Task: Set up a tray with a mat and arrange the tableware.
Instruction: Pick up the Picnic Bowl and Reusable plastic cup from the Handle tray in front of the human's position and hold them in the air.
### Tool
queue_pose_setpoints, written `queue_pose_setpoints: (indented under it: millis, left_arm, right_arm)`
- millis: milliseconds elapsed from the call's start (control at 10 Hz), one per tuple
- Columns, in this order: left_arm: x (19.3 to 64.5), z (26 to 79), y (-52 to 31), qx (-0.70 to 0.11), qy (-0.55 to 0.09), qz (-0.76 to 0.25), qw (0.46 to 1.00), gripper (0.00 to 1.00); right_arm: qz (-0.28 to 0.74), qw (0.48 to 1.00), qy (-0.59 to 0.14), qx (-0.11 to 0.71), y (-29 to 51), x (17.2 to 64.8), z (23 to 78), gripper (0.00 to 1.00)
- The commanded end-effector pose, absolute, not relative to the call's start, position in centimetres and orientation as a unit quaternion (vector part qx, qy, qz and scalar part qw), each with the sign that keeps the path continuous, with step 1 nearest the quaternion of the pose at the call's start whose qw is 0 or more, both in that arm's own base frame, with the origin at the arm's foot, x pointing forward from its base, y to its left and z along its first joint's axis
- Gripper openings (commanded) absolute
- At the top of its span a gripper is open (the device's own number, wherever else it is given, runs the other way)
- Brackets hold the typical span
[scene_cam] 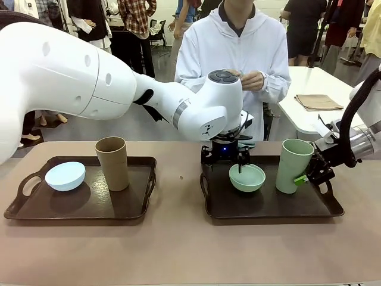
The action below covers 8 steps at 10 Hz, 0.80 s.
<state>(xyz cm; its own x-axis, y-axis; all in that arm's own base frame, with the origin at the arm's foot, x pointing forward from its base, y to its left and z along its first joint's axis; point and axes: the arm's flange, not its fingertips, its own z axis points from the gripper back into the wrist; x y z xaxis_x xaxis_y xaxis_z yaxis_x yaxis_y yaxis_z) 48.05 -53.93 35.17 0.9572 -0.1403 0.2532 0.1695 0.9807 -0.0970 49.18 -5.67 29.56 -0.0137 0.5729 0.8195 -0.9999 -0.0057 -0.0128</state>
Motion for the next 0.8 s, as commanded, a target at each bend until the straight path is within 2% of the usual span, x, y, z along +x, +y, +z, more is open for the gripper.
queue_pose_setpoints:
  millis: [0,100,200,300,400,500,600,700]
  left_arm:
    - [48.5,35.13,-54.52,-0.08,-0.128,-0.095,0.984,1.0]
    - [48.49,35.02,-54.6,-0.082,-0.124,-0.099,0.984,0.44]
    - [48.43,35.06,-54.68,-0.081,-0.121,-0.096,0.985,0.42]
    - [48.43,35.14,-54.63,-0.077,-0.115,-0.09,0.986,0.0]
    - [48.46,35.03,-54.64,-0.076,-0.11,-0.087,0.987,0.0]
    - [48.42,35.03,-54.66,-0.075,-0.107,-0.086,0.988,0.0]
    - [48.36,35.1,-54.65,-0.073,-0.105,-0.083,0.988,0.18]
    - [48.42,35.15,-54.62,-0.072,-0.104,-0.08,0.989,0.08]
  right_arm:
    - [0.622,0.639,-0.325,0.314,-5.14,48.63,29.68,1.0]
    - [0.626,0.633,-0.32,0.324,-5.28,48.64,29.63,1.0]
    - [0.634,0.627,-0.314,0.327,-5.34,48.56,29.64,0.4]
    - [0.636,0.624,-0.312,0.329,-5.28,48.57,29.59,0.4]
    - [0.637,0.624,-0.312,0.329,-5.34,48.59,29.58,0.0]
    - [0.633,0.629,-0.311,0.327,-5.46,48.61,29.59,0.36]
    - [0.633,0.629,-0.311,0.328,-5.57,48.6,29.56,0.0]
    - [0.631,0.63,-0.312,0.328,-5.62,48.67,29.55,0.0]
